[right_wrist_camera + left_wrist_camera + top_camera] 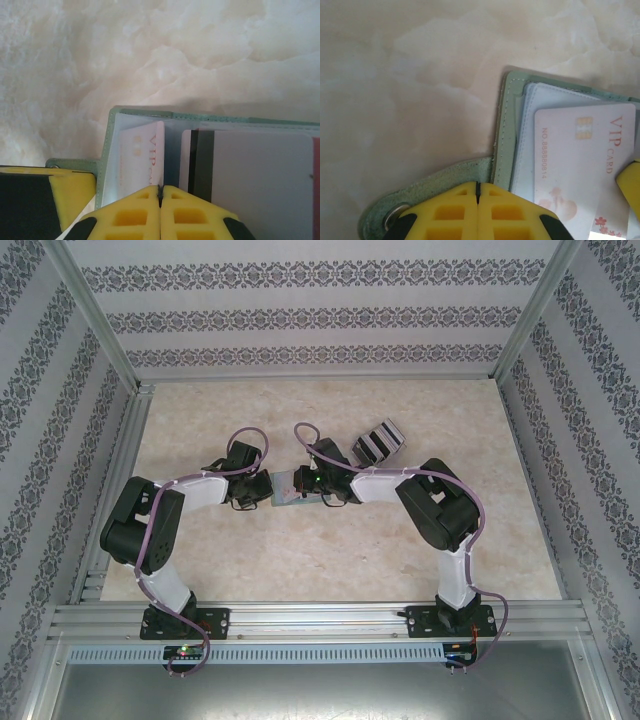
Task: Put the credit cards into the card holder
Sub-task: Insert the credit card into the card slot.
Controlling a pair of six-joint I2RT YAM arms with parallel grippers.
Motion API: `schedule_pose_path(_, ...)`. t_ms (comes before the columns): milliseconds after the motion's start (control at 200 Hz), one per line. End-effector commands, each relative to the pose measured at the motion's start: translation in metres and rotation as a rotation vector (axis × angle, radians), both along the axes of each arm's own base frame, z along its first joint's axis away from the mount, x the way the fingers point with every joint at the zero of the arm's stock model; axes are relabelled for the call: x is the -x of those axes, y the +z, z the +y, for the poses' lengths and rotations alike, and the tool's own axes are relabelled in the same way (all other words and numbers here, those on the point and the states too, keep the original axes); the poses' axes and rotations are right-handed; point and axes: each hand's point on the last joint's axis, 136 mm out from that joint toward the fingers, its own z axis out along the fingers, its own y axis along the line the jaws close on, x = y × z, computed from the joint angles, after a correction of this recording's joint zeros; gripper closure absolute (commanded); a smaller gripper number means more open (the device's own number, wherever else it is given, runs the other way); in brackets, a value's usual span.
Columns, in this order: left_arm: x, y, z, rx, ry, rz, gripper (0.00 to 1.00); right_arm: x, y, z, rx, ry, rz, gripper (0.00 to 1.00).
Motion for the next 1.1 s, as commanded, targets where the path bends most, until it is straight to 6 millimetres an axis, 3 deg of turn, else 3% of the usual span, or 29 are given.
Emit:
schedule_pose_path(0,0.009,-0.005,-0.001,0.022,-0.006,0.027,0.96,-0.003,-0.001,-0.007,-0.017,-0.072,-0.010,0.93)
schedule_pose_path(240,0.010,-0.004,0.001,0.014,-0.006,0.027,0.96,-0.003,0.001,-0.018,-0.026,-0.111,-0.026,0.93)
schedule_pose_path(809,0.007,-0.001,-0.001,0.024,-0.006,0.018,0.97,0.014,-0.006,0.016,0.051,-0.027,-0.063,0.94)
schedule_pose_path(1094,0.006,0.003,0.000,0.016,-0.006,0.013,0.99,0.014,-0.005,0.015,0.052,-0.019,-0.062,0.88)
